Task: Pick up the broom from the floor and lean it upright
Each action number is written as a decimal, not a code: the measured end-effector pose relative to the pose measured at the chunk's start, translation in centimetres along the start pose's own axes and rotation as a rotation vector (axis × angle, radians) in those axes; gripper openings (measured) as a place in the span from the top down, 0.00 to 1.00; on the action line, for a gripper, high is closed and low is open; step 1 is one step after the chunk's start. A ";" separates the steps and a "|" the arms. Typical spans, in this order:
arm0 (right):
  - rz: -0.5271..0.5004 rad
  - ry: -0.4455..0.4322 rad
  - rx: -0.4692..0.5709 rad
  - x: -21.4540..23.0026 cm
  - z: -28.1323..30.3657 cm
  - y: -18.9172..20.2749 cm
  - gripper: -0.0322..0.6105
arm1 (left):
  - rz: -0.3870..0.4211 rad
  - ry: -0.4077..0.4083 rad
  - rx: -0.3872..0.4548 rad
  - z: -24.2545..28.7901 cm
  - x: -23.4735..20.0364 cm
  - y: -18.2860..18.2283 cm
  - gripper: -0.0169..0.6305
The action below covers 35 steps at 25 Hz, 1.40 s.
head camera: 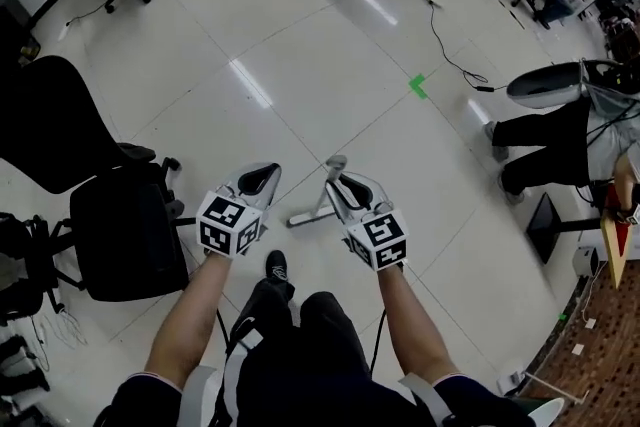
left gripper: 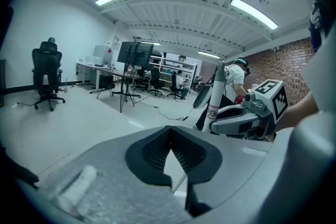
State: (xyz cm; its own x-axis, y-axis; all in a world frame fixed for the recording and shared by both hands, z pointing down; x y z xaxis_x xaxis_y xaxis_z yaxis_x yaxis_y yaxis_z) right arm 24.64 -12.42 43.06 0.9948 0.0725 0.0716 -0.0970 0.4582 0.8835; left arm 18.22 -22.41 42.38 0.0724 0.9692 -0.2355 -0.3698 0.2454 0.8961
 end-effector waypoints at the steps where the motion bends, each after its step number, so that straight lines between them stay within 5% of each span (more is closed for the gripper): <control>1: -0.013 -0.026 -0.006 -0.4 0.1 -0.3 0.81 | -0.012 -0.029 0.004 -0.9 -0.1 -0.2 0.97; 12: -0.192 -0.296 0.024 -3.7 3.4 -6.5 0.81 | -0.103 -0.426 0.069 -11.4 -0.2 -1.2 0.97; 20: -0.311 -0.489 0.044 -11.4 7.6 -10.0 0.81 | -0.161 -0.699 0.121 -22.6 -1.2 0.7 0.97; 28: -0.382 -0.654 -0.054 -22.3 6.8 -6.5 0.81 | -0.243 -0.831 0.142 -31.3 -1.0 5.7 0.97; 35: -0.416 -0.714 -0.155 -30.8 5.2 -2.7 0.81 | -0.286 -0.824 0.156 -37.3 -1.5 9.2 0.97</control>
State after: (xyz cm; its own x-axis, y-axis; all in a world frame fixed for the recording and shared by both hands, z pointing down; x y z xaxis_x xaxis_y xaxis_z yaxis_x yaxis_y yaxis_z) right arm -5.60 -20.52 40.87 0.7260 -0.6835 0.0759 0.3306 0.4437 0.8330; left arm -19.81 -22.40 36.98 0.8089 0.5638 -0.1665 -0.1095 0.4227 0.8996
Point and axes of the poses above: the fingertips, and each gripper's own axes: z forward along the fingers, x to its right, y out of its underside, the point moved 1 cm from there along -z, backward along the fingers, and after that the axes turned 1 degree about z, right-handed, at the moved point
